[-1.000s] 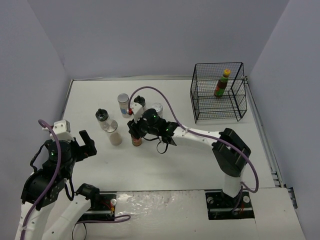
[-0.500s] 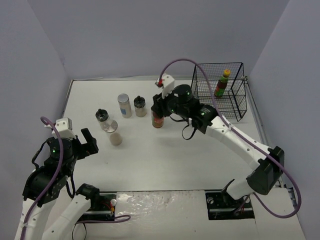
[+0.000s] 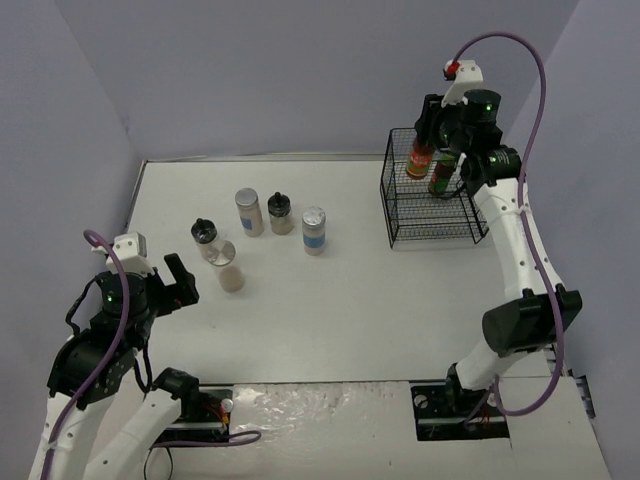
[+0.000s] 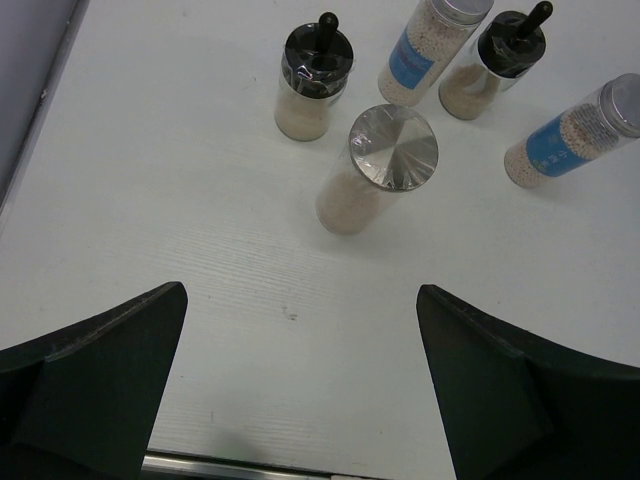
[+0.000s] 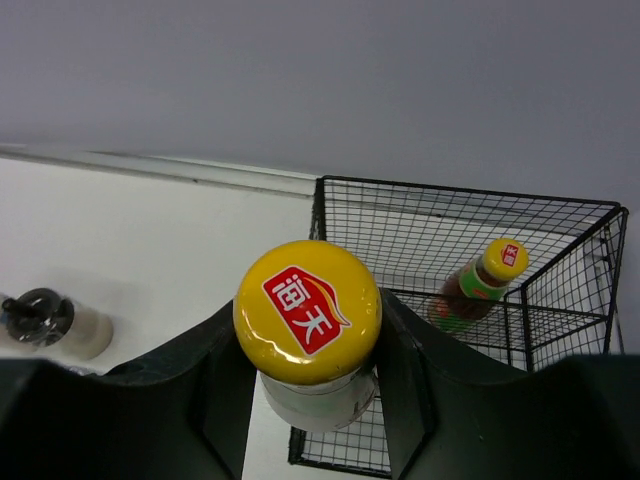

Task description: Organize the condiment bottles

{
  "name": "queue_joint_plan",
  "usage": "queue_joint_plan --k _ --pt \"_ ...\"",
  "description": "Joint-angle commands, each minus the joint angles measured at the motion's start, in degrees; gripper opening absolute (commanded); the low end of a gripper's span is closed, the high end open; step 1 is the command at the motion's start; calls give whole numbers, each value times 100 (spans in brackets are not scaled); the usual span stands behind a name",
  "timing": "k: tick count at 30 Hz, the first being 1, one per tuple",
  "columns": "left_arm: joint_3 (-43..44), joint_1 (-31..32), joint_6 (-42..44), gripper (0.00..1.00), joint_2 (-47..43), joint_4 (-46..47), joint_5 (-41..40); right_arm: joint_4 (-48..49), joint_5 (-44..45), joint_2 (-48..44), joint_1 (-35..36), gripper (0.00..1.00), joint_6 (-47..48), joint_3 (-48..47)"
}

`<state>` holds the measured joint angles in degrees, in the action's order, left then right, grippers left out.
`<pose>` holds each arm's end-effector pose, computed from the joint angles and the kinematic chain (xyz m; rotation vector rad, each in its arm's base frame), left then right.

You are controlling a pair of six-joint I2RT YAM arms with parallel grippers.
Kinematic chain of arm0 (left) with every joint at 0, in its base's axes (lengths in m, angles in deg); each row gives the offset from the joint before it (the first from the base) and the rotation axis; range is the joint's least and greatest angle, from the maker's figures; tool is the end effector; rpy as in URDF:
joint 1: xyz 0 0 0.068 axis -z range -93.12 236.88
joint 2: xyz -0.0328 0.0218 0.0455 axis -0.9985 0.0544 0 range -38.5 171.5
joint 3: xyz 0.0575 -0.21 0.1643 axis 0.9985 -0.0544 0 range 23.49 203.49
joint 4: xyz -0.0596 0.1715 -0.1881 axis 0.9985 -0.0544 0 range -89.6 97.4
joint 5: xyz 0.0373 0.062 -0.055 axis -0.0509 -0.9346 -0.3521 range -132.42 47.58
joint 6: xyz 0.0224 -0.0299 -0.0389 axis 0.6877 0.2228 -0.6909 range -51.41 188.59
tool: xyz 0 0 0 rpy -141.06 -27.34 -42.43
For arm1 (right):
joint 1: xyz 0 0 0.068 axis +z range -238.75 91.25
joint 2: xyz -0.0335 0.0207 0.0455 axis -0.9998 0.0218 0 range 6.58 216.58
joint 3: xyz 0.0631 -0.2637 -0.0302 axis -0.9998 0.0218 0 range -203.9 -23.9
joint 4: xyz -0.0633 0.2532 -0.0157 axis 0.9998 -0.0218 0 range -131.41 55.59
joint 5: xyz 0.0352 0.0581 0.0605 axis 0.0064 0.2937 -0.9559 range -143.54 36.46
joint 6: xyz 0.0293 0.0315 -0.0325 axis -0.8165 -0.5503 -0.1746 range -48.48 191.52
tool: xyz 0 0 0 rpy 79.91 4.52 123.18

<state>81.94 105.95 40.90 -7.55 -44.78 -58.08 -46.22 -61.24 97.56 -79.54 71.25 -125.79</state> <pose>0.0803 -0.0175 0.3703 -0.3238 1.9669 -0.2546 0.3576 0.0628 0.4810 -0.2285 1.5749 0.2357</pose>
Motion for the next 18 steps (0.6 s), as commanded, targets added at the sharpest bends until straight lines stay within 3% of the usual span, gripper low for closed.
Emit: queue_joint_plan --k 1,18 --pt "92 27 -27 97 170 366 17 859 -111 500 -288 0 -25 -907" --pt "-31 27 -189 97 302 432 112 1846 -302 1549 -732 0 -25 -1772"
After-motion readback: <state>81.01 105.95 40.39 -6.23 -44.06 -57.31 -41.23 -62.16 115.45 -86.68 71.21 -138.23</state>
